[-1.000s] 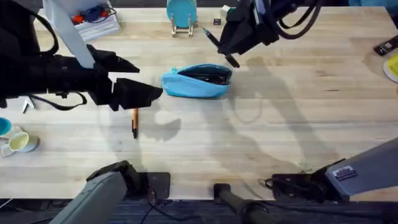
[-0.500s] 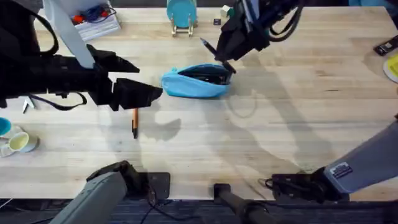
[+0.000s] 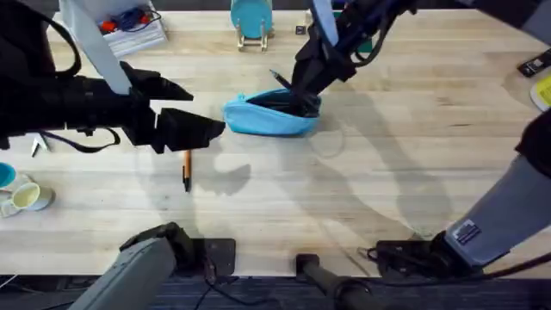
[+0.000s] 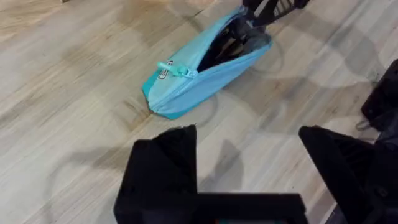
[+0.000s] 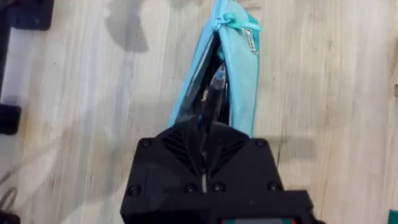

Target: Unzip the bag, pick up the pens from the table one at a time and place them inside, then zip the bag closed.

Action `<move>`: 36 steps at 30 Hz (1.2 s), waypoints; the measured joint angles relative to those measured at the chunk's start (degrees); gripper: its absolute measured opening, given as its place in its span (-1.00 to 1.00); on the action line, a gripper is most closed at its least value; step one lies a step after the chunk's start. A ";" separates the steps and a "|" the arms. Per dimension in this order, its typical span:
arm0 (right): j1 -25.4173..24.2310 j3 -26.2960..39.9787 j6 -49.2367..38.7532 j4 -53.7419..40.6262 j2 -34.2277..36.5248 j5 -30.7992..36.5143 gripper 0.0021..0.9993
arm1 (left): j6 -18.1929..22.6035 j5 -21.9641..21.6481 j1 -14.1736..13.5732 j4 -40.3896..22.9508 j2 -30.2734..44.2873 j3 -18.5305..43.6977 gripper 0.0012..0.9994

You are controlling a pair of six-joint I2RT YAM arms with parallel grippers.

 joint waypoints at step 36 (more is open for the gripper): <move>1.09 0.00 -0.20 0.71 4.03 -0.17 0.98 | -0.01 0.00 0.00 0.00 0.00 0.00 0.99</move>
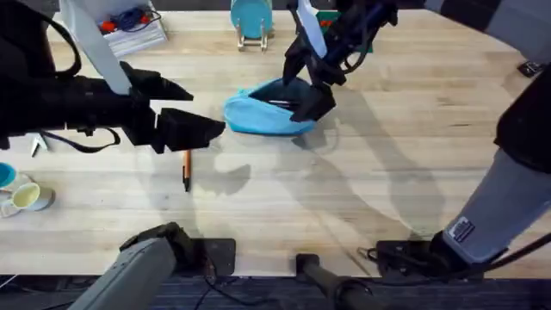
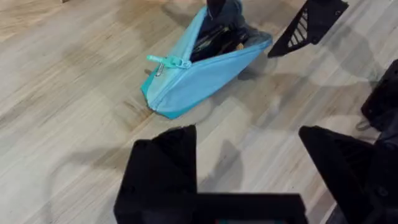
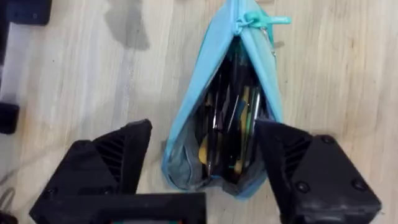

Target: Unzip the bag, pick up the pens from the table one at a time and place them inside, then zip the bag closed.

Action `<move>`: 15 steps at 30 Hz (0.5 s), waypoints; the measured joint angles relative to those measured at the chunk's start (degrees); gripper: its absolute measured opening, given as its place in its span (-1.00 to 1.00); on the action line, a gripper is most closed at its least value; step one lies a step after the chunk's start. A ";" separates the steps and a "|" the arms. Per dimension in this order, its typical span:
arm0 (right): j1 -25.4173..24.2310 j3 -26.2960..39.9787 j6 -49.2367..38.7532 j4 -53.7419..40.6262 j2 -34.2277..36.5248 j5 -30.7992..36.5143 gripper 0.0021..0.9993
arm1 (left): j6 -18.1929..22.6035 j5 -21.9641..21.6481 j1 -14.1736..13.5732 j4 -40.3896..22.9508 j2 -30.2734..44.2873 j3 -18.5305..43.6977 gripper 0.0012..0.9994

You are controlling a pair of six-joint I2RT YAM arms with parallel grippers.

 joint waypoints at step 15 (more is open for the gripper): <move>0.00 0.00 1.24 0.04 0.00 -0.02 0.99 | 0.00 0.00 0.00 0.00 0.00 0.00 0.99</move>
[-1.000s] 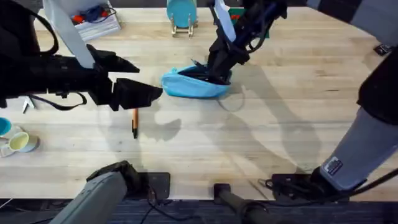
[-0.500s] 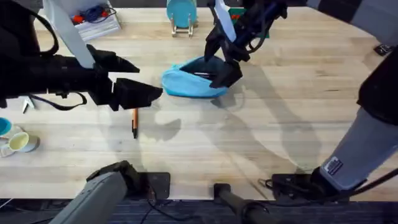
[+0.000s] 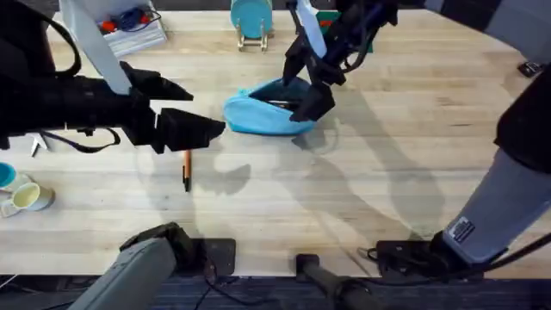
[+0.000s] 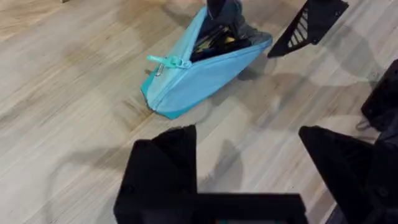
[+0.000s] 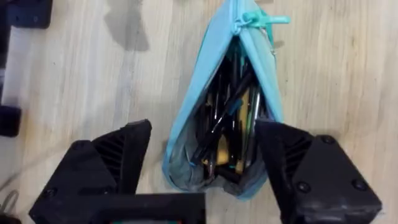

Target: Unzip the bag, pick up the pens from the table one at a time and place them inside, then zip the bag closed.

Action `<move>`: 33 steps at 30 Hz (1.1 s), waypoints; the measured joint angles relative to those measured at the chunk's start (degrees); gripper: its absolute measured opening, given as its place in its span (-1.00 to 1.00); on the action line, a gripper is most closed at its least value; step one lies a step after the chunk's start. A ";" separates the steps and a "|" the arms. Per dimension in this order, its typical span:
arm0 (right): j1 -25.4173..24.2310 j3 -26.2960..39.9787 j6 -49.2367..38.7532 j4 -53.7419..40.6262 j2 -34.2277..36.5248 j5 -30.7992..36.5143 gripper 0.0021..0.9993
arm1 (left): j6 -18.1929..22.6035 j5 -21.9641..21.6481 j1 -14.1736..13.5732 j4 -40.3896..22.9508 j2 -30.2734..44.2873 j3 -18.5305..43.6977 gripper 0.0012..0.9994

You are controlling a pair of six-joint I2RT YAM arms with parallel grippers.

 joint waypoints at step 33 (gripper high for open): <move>-1.16 3.98 14.70 -5.27 -18.55 6.32 1.00 | 0.00 -0.02 0.00 -0.01 0.00 0.00 0.99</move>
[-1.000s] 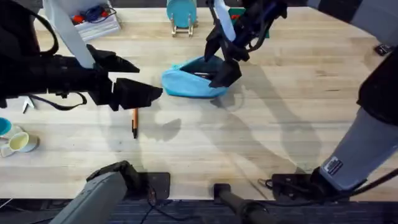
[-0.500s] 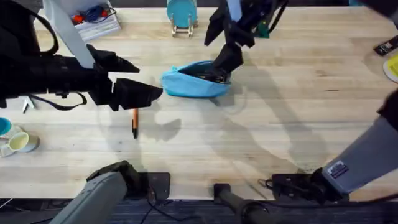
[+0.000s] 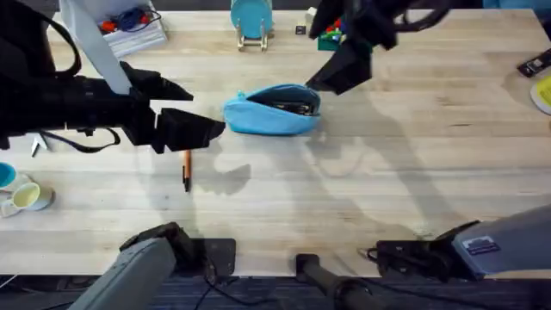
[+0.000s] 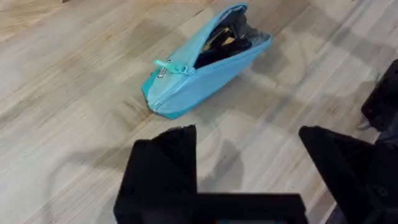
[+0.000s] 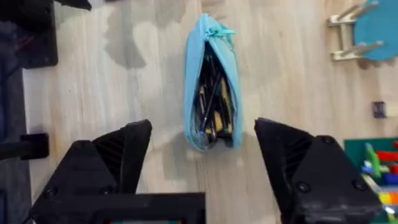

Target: Unzip the bag, pick up the pens from the table one at a time and place them inside, then zip the bag closed.

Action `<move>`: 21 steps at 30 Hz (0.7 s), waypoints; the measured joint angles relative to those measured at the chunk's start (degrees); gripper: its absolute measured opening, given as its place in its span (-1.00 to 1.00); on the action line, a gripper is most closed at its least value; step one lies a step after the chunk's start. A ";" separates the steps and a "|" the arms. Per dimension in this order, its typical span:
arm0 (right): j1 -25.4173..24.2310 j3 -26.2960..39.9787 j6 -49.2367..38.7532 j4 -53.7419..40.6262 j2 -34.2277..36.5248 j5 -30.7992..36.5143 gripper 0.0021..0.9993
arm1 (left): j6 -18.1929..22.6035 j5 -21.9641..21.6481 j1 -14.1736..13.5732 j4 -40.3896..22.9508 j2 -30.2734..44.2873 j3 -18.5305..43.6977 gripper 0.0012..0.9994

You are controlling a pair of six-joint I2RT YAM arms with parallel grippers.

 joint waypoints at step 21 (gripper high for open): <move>-3.41 -1.21 0.43 -3.26 -14.04 2.18 1.00 | 0.02 0.00 0.00 -0.01 0.00 0.00 0.99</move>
